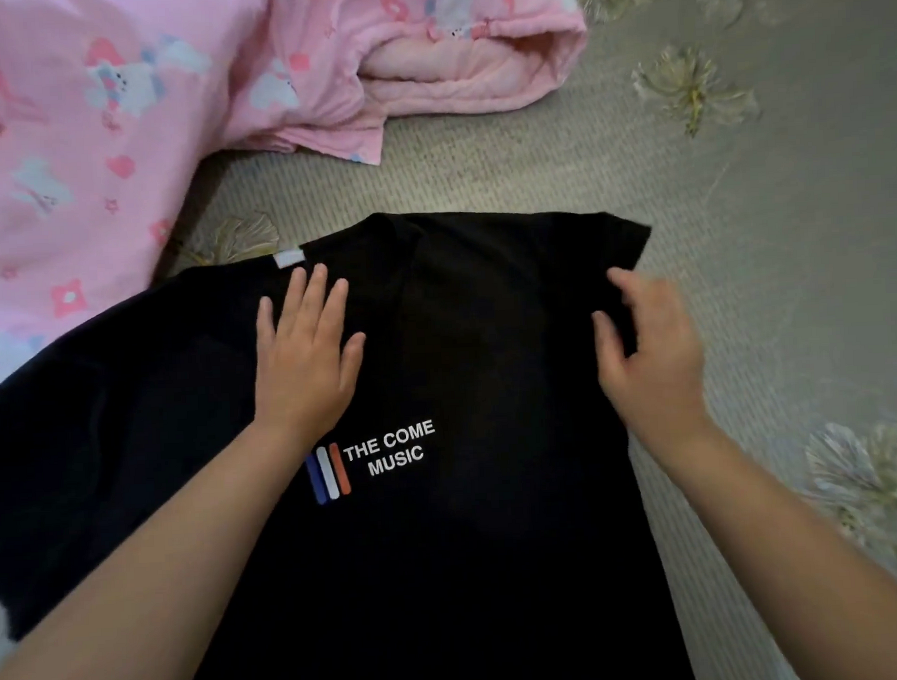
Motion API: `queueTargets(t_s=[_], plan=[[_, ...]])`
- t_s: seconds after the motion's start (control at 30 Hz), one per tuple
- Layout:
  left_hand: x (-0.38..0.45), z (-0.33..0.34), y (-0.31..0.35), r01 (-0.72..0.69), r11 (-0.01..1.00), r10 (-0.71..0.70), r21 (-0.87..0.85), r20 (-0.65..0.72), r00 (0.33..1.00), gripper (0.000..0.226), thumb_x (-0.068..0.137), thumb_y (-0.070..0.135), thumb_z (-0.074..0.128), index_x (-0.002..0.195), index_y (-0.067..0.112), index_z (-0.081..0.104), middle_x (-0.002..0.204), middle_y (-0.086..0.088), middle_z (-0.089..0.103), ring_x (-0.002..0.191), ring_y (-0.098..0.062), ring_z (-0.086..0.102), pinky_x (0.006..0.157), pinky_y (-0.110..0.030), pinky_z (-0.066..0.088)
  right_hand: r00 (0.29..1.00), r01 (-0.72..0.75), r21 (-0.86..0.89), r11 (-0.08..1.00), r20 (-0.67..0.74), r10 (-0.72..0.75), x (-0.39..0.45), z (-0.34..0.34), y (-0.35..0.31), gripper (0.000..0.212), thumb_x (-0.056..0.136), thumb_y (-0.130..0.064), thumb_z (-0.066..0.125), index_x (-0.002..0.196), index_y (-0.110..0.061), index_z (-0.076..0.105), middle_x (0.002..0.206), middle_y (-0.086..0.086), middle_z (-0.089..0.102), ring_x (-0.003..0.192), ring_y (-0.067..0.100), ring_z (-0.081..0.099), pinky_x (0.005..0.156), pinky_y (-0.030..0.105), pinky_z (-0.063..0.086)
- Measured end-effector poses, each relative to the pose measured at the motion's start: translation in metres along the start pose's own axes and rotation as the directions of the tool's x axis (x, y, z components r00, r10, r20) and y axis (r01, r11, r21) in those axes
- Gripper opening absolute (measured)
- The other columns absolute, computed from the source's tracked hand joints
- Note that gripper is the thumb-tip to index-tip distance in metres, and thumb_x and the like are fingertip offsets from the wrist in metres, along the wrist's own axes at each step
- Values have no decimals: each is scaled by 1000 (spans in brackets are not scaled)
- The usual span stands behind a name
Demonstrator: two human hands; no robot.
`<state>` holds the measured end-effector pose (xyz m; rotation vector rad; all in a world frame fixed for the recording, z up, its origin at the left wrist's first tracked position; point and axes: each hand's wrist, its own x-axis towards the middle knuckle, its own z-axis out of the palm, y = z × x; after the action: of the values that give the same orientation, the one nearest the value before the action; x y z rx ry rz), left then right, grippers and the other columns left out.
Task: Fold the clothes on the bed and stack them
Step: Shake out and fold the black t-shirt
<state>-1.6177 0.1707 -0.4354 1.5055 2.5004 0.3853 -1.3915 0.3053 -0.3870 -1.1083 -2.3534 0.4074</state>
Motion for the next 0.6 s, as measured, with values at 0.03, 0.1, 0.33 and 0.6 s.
queueTargets(t_s=[0.03, 0.1, 0.33, 0.6], plan=[[-14, -1, 2, -14, 1000, 14, -3, 1, 1000, 55, 90, 30, 36, 133, -4, 41, 142, -24, 35, 135, -37, 26, 107, -55, 14, 990, 102, 11, 995, 97, -102, -11, 4, -13, 31, 78, 1, 60, 107, 12, 59, 84, 25, 61, 74, 21, 55, 66, 24, 41], [-42, -3, 5, 20, 1000, -19, -19, 25, 999, 59, 87, 32, 29, 129, -6, 45, 138, -26, 39, 132, -37, 28, 105, -57, 17, 919, 220, 55, 974, 323, -226, -37, 12, -32, 42, 71, 2, 71, 111, 8, 61, 93, 24, 64, 75, 30, 64, 64, 32, 54], [-121, -3, -16, 160, 986, -162, 39, 76, 984, 57, 85, 30, 31, 122, -9, 51, 133, -28, 46, 128, -34, 30, 100, -60, 20, 917, 223, 108, 969, 315, -246, -65, 13, -39, 35, 84, -15, 50, 107, 8, 63, 108, 23, 64, 99, 35, 63, 92, 35, 46], [-150, 10, -36, 247, 967, -254, 69, 114, 961, 57, 90, 32, 45, 136, 0, 37, 146, -19, 31, 137, -29, 20, 109, -52, 8, 771, 169, -331, 928, 631, 85, -61, 52, -21, 63, 95, -44, 31, 146, -10, 15, 154, 15, 4, 143, 31, -1, 112, 46, -8]])
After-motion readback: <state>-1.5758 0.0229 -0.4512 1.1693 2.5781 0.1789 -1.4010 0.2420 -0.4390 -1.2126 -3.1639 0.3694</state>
